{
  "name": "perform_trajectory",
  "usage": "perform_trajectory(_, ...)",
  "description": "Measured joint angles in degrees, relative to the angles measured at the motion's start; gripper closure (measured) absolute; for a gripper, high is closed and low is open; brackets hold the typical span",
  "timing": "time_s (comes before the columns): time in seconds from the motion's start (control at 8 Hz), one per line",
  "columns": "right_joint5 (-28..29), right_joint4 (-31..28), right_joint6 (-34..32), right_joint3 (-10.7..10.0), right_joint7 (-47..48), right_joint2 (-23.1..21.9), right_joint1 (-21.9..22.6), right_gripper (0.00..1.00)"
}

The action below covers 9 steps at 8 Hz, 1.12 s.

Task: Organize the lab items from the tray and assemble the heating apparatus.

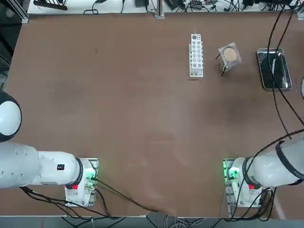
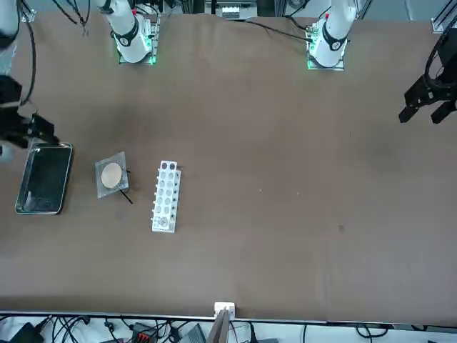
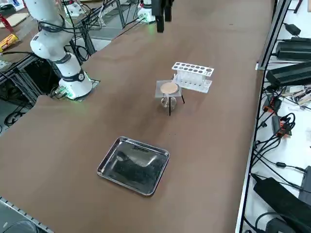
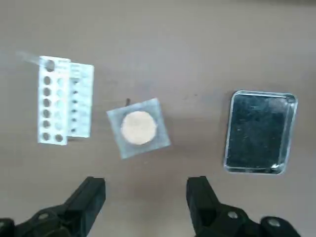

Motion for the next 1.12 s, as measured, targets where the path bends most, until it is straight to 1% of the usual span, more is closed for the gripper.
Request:
perform_trajectory(0.12,-0.2,-0.9,-1.3,2.2,2.7,-2.3,-0.1,0.0)
perform_trajectory(0.25,-0.2,-1.6,-2.9,3.7,5.1,-4.2,-0.1,0.0)
perform_trajectory(0.38,-0.2,-3.2,-3.5,4.0,6.0,-6.1,-0.1,0.0)
perform_trajectory(0.5,-0.2,-6.1,-3.0,4.0,6.0,-8.3,-0.4,0.0)
perform_trajectory(0.75,-0.3,-12.1,-1.4,3.8,1.9,-12.5,-1.3,0.0)
perform_trajectory(0.88,-0.3,-13.6,-1.3,3.1,-0.1,-13.7,-1.8,0.0)
perform_trajectory(1.12,-0.1,-14.3,-1.1,1.8,-1.0,-14.3,-2.3,0.0)
